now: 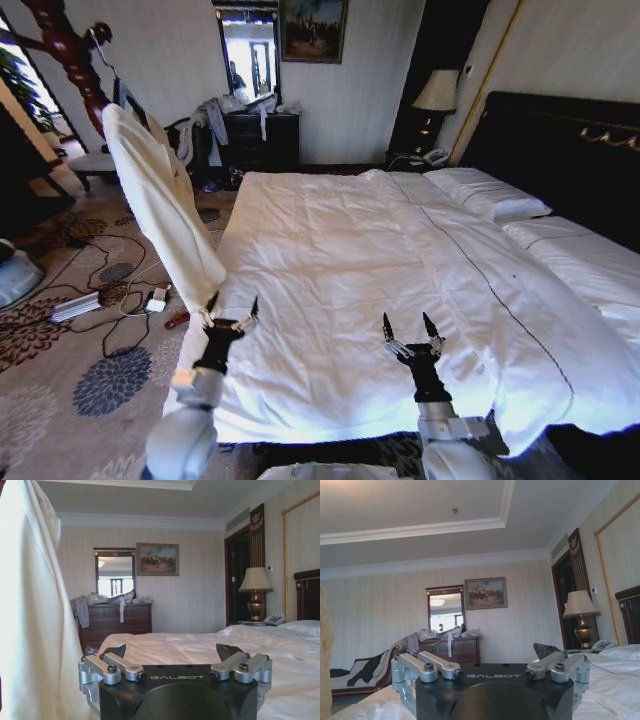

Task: Pick up the clothes from the bed and hang them on the clothes hanger.

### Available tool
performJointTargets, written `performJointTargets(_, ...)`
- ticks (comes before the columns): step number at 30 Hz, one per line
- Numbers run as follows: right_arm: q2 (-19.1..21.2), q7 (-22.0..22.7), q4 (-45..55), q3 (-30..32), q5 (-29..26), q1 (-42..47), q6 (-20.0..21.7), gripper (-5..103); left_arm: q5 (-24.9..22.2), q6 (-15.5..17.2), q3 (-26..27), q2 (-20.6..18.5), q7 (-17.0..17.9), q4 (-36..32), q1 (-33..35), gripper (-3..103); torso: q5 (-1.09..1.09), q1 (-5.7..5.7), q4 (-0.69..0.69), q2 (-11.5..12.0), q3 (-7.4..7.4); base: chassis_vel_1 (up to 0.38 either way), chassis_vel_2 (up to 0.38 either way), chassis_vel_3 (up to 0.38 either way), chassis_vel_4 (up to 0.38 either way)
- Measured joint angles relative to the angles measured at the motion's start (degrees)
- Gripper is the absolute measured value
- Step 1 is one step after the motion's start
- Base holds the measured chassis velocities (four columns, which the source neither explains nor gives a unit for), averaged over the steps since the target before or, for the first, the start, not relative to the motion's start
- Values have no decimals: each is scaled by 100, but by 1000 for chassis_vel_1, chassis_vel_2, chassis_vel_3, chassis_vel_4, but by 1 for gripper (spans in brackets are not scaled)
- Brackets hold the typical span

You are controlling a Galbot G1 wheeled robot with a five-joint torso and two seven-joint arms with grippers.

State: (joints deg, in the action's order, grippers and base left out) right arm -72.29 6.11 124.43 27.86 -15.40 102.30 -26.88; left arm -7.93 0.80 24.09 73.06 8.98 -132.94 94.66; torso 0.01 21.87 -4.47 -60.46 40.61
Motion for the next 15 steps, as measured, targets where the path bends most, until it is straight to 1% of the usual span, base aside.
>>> performJointTargets(15,20,-7,2,1,-46,-23,0,100,-83,16,-12,-70,8,-1,-17,100,-1,1,0,0,1,0,0,0,0)
